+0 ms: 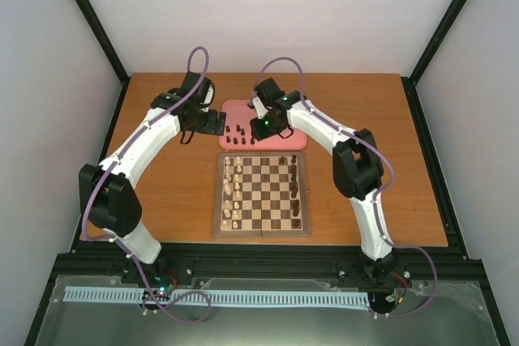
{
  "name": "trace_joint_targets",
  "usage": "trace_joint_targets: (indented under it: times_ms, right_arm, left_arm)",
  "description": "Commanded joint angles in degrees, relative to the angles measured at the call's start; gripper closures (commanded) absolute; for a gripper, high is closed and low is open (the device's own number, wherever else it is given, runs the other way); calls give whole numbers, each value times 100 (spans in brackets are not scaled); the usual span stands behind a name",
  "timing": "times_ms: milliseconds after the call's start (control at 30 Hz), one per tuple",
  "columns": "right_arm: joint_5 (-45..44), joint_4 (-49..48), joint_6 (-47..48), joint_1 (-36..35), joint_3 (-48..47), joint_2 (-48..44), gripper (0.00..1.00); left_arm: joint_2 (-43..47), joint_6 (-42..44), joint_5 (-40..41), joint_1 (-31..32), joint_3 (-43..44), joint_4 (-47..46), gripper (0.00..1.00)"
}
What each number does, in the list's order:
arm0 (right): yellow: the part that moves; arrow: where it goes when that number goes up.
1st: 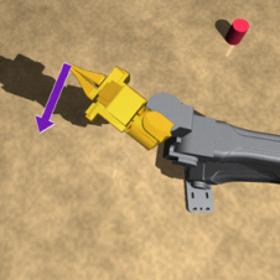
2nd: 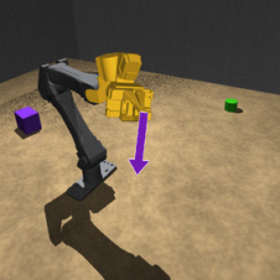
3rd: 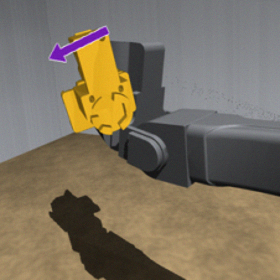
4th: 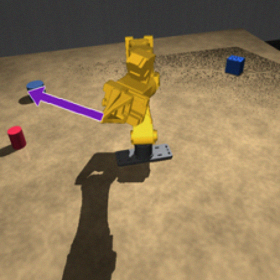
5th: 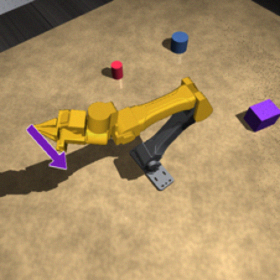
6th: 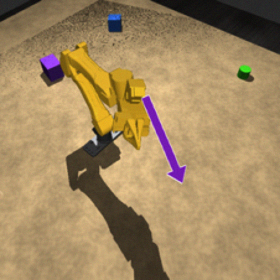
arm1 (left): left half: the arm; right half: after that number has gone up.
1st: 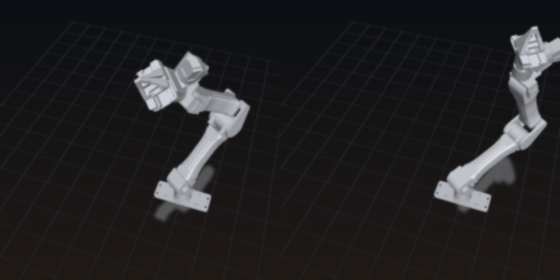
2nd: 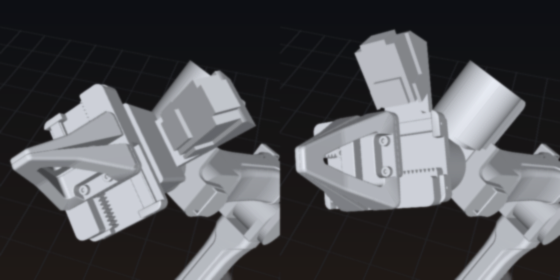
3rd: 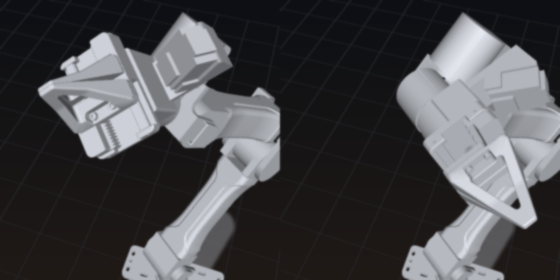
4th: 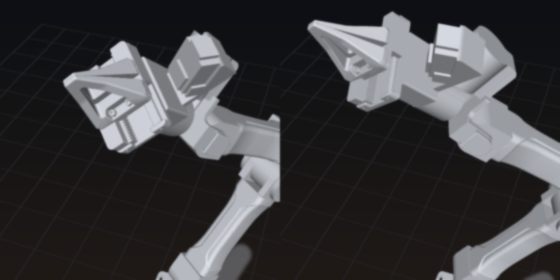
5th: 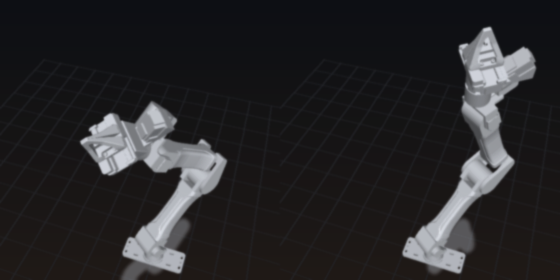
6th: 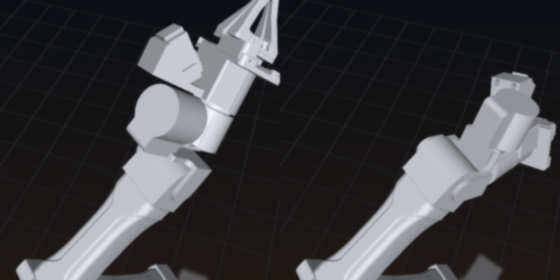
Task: Set up the chess pieces on the board
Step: Place the chess piece on the chessboard, then pick up the chess piece from the storage box.
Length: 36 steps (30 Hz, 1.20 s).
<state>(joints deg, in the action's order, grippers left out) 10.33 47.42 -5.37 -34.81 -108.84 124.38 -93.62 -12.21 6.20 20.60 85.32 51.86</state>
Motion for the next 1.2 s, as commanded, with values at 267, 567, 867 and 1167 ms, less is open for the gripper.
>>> trace_joint_targets:
  times_ms: [267,567,867,1167]
  right_arm:
    - [214,265,-2,-176,-1037,1158,58]
    - [-22,376,-42,-171,-1562,1665,60]
    - [-160,436,-104,-159,-1588,1816,66]
    - [-184,481,-148,-128,-2127,2035,72]
  left_arm:
    - [232,-14,27,41,-108,-88,0]
    - [242,-24,-3,45,-189,-114,0]
    - [297,-35,-8,41,-296,-153,0]
    - [274,-45,-78,41,-327,-185,0]
